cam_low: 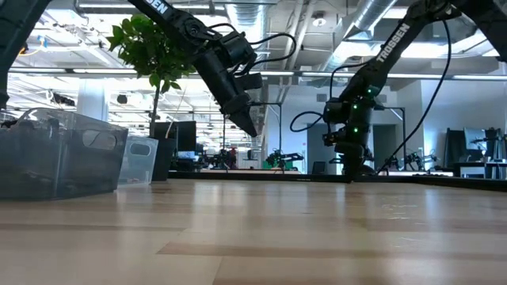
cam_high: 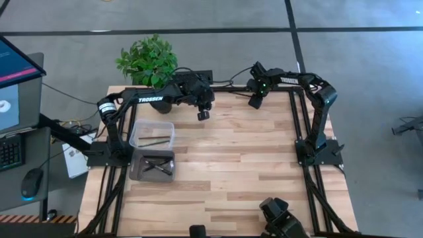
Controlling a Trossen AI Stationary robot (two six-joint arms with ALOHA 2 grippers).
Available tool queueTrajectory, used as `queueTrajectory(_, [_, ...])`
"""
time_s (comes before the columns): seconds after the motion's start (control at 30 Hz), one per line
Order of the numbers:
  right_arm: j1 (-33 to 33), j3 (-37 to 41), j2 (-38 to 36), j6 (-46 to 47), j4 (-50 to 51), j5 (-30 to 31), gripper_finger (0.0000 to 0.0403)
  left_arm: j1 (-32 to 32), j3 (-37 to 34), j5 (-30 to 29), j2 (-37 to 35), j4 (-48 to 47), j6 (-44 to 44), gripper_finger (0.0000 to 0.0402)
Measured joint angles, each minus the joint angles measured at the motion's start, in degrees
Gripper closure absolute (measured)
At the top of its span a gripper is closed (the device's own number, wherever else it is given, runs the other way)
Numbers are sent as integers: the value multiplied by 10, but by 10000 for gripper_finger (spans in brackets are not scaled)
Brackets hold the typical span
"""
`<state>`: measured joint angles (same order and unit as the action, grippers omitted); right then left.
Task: Sort pens & pencils
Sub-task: Put the black pencil into the transparent bin
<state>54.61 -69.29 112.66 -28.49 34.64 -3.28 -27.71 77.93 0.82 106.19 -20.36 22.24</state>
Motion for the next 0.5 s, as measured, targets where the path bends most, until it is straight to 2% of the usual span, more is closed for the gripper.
queueTrajectory(0.5, [-10,-2,0,-5,1,12,335,-4,0,0,0,-8,2,345])
